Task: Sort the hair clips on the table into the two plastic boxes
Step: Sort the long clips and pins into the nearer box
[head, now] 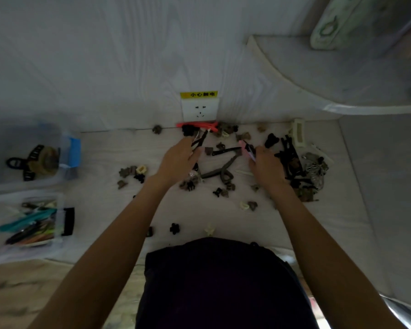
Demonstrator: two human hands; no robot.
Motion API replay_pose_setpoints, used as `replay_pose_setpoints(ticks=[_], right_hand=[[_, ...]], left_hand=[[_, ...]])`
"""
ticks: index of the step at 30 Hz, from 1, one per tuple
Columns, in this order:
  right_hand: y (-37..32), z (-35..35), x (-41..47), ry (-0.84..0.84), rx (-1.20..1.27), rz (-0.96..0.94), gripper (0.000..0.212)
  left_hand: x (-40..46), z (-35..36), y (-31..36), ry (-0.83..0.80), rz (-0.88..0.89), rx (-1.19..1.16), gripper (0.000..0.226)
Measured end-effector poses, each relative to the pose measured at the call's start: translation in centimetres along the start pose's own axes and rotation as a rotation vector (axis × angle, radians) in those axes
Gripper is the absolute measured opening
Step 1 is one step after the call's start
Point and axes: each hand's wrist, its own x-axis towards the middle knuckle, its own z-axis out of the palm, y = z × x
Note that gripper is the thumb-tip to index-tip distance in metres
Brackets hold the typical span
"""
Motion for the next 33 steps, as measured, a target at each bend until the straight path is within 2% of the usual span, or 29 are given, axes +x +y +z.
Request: replay_pose_setpoints(ticks=[4, 6, 9, 11, 13, 15, 19, 22, 24, 27, 30, 33], right_hand=[[-1.2, -1.0, -1.3, 0.074, 0.167, -0.049, 0.027], [-2.8, -1.6, -2.3, 0.087, 0.288, -0.061, 0.025], [-7.1, -1.9, -4.3, -0.07, 0.532, -0.08, 0.017], [-9.8, -1.6, -5.6, -0.171, 0.606, -0.08, 0.025], [-12.6, -0.6, -6.7, -0.249, 0.614, -0.145, 0.031], [-16.0, 0.4, -7.7, -0.304, 0.619, -0.235, 0.028], [-22.6, 0.2, -9.5, -0.378, 0.661, -0.371, 0.037], [-27.1, 0.0, -9.7, -0.373, 0.679, -0.453, 0.025], [-30.0, 0.9, -9.5, -0.384, 0.666, -0.51, 0.016], [-33.7, 2.9, -9.6, -0.419, 0.592, -0.542, 0.015], [-36.7, 4.5, -10.6, -0.424, 0.508, -0.623, 0.011], [-38.3, 5.9, -11.5, -0.428, 0.506, -0.655, 0.01]], left_hand=[[-2.2, -1.2, 0.1, -0.025, -0.051, -0.142, 0.017], [-3.7, -2.3, -0.4, 0.023, -0.084, -0.183, 0.018], [-6.6, -4.6, -1.9, 0.144, -0.152, -0.252, 0.018], [-8.5, -6.2, -3.0, 0.198, -0.181, -0.279, 0.021], [-10.7, -8.0, -4.6, 0.208, -0.18, -0.23, 0.023], [-13.2, -9.9, -7.0, 0.205, -0.178, -0.133, 0.028], [-17.5, -14.0, -12.3, 0.309, -0.159, -0.005, 0.053], [-19.0, -16.9, -15.6, 0.325, -0.192, 0.068, 0.037], [-19.8, -18.1, -18.0, 0.26, -0.218, 0.127, 0.029], [-21.6, -18.8, -20.6, 0.15, -0.173, 0.158, 0.033], [-23.4, -18.6, -22.2, 0.212, -0.063, 0.16, 0.032], [-24.4, -18.1, -23.9, 0.223, -0.101, 0.191, 0.03]])
